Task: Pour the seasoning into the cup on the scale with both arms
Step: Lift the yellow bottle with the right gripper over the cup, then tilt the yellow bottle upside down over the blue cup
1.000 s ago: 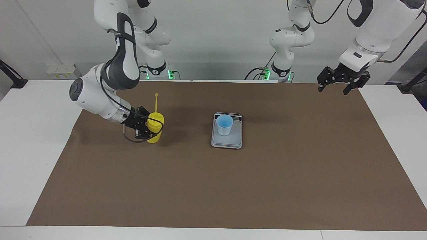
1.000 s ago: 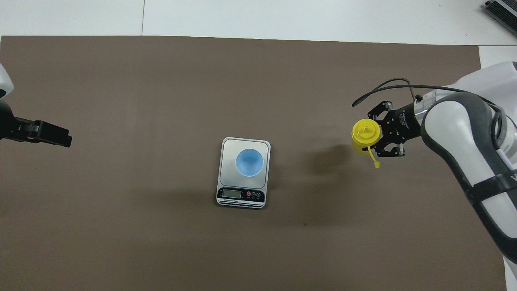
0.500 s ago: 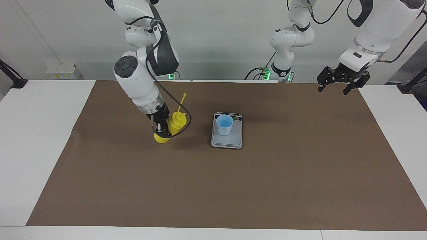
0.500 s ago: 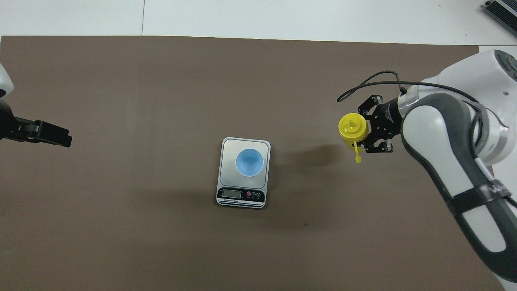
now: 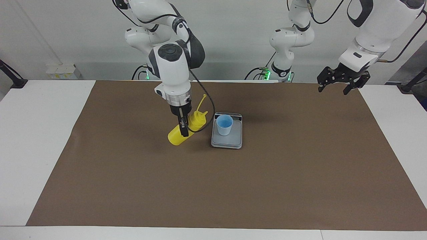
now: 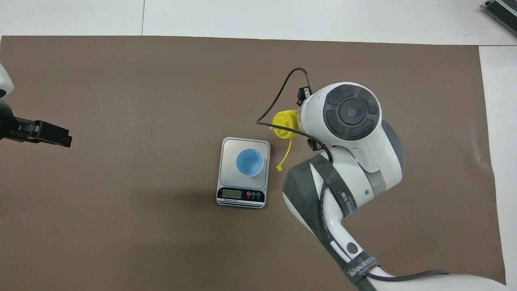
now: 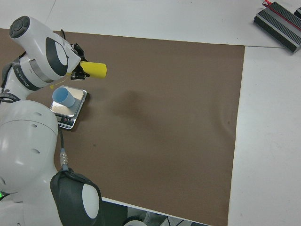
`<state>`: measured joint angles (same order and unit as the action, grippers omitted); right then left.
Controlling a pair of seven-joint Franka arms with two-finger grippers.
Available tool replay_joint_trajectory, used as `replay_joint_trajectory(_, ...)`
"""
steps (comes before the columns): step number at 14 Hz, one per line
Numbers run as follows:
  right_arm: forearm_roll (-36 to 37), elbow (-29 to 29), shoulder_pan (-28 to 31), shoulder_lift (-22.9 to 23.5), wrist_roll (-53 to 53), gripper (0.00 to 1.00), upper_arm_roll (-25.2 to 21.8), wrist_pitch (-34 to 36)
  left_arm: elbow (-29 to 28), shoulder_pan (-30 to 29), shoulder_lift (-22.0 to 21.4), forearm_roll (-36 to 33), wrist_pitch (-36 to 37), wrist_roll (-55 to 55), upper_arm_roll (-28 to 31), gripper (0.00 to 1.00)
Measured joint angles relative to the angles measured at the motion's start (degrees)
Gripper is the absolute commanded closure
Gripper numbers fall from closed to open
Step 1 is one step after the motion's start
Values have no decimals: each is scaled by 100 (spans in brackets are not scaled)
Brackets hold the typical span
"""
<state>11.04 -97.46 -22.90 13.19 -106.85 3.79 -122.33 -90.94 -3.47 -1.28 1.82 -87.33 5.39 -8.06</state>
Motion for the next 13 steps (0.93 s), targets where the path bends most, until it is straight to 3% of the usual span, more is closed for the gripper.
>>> replay_joint_trajectory(7,1204,-312,-472,-16,-23,100,7,-970,0,0,0,0,0,0,0,0)
replay_joint_trajectory(10,2246,-670,-498,-116,-254,100,6,-1296,0,0,0,0,0,0,0,0)
replay_joint_trajectory(13,3372,-901,-628,-161,-1148,100,9,-1317,0,0,0,0,0,0,0,0)
